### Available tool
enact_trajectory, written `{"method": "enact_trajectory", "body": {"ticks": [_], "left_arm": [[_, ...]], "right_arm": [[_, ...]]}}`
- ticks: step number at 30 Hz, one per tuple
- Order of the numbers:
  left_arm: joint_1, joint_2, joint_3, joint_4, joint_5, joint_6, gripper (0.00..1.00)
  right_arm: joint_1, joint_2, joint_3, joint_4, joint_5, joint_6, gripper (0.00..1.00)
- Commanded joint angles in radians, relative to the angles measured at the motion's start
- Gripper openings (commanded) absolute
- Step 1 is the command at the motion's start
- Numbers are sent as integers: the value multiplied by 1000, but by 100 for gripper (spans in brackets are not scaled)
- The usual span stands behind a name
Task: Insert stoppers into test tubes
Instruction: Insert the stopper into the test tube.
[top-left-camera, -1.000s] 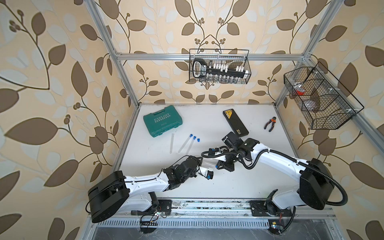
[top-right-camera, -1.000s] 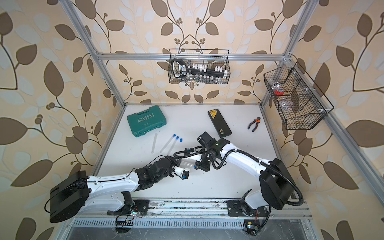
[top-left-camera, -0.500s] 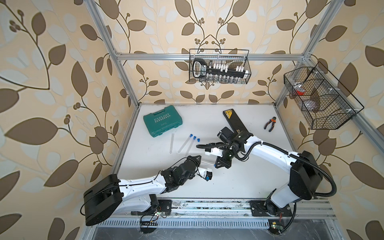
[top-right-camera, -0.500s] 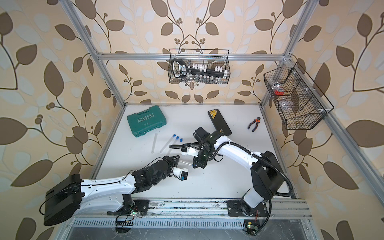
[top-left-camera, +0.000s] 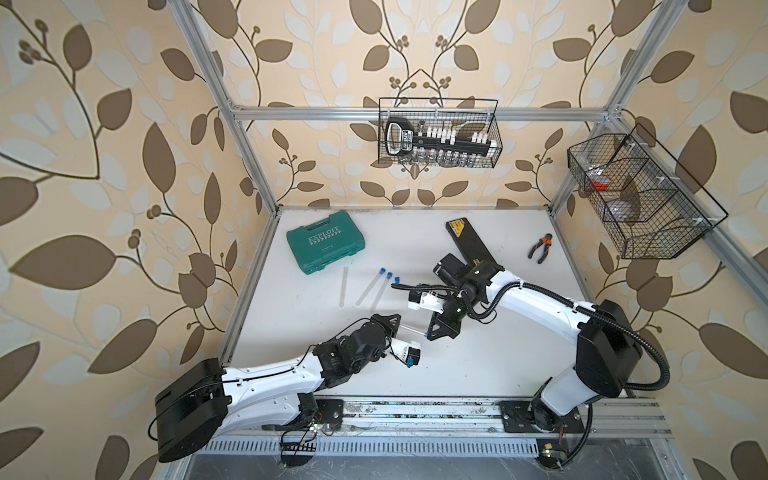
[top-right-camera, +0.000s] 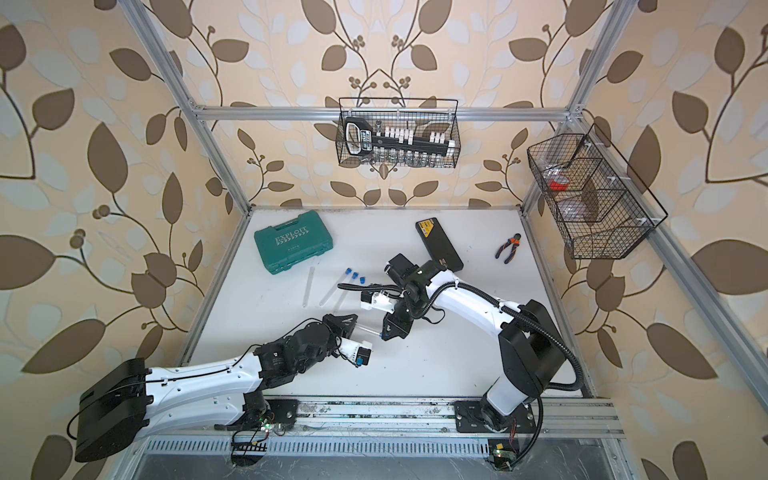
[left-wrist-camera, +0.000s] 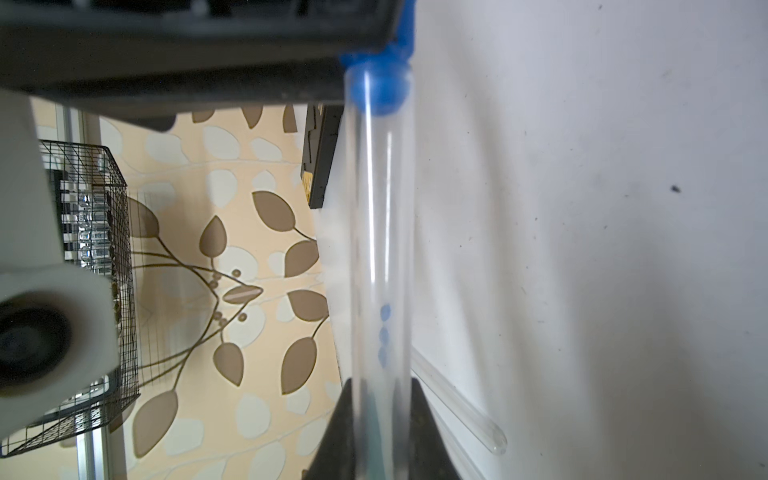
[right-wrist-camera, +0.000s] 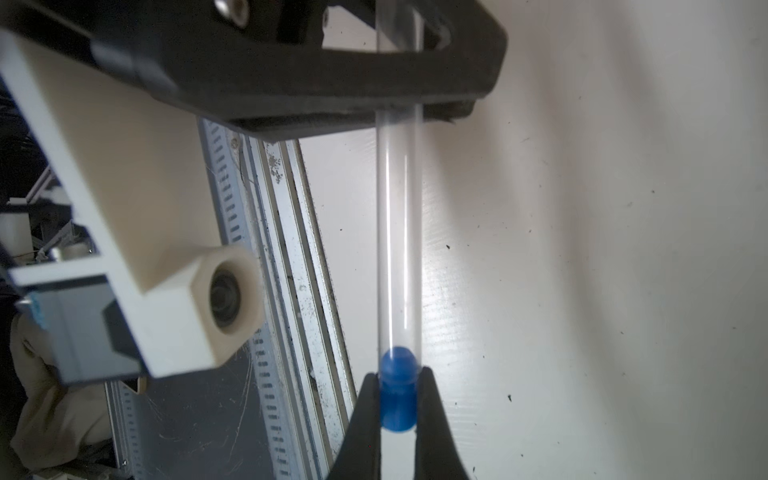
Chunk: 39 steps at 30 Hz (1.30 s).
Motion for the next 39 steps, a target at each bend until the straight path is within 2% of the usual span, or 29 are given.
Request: {"method": "enact_trajectory", "body": {"ticks": [1, 9, 16, 18, 23, 27, 30, 34, 36, 39], "left_arm": [[-69, 21, 9, 5, 343, 52, 0], [-69, 10, 14, 42, 384, 3, 0], [-69, -2, 16, 25, 458, -12, 0], [-69, 3, 18, 21, 459, -18, 0], [-37, 15, 12, 35, 417, -83, 0], [-14, 20, 16, 54, 419, -121, 0], [6, 23, 18, 84, 423, -181, 0], [93, -8, 36, 163, 430, -447, 0], [145, -28, 52, 196, 440, -628, 0], [176, -34, 53, 265, 422, -837, 0]], "right_arm": [[-1, -10, 59, 434, -158, 65, 0], [-1, -34, 14, 548, -144, 135, 0], [-2, -75, -34, 673, -194, 144, 1], [-26, -82, -44, 697, -219, 135, 8], [-52, -142, -110, 799, -232, 173, 42], [-94, -188, -139, 828, -253, 215, 51], [-132, -244, -156, 821, -211, 248, 57], [-224, -364, -192, 814, -71, 411, 57], [-273, -426, -205, 781, 15, 538, 55], [-354, -489, -187, 656, 56, 767, 52]]}}
